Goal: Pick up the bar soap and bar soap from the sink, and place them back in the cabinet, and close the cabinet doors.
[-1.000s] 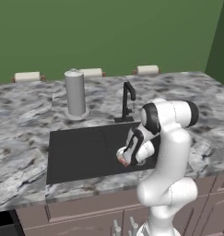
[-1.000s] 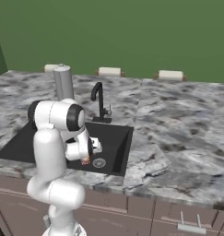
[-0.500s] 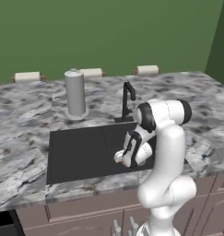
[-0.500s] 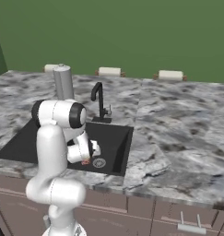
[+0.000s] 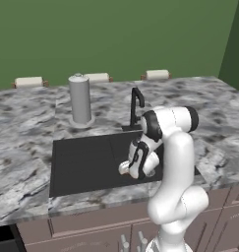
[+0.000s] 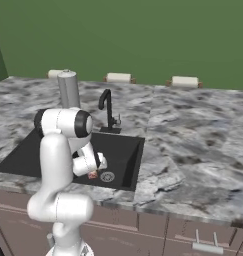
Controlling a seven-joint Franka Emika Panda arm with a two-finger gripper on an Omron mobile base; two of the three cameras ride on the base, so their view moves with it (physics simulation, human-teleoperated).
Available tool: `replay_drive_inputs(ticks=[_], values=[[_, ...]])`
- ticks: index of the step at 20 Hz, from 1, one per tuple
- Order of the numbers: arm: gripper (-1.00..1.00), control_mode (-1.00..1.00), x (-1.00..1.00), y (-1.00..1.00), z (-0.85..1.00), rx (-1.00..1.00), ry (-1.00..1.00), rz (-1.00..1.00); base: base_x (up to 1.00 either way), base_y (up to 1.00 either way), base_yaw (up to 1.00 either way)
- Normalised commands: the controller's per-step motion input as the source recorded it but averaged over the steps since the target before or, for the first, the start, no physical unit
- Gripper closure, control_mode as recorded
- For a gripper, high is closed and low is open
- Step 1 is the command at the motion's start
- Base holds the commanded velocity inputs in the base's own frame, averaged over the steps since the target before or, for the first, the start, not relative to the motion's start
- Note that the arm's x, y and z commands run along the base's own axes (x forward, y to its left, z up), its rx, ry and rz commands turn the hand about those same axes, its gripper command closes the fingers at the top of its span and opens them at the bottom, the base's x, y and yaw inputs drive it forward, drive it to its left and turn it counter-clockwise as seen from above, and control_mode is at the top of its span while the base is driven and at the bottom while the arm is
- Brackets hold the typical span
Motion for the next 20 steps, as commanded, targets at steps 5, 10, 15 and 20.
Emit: replay_drive_inputs(ticks=[5,10,15,20], values=[[-1.0,-1.0,0.26,0.0,-0.25,0.0,0.01,0.0,0.0,0.0,0.0],[-1.0,-1.0,0.2,0.0,-0.26,0.0,0.0,0.0,0.0,0.0,0.0],[1.0,-1.0,0.03,0.0,-0.2,0.0,0.02,0.0,0.0,0.0,0.0],[1.0,-1.0,0.0,0.0,0.0,0.0,0.0,0.0,0.0,0.0,0.0]])
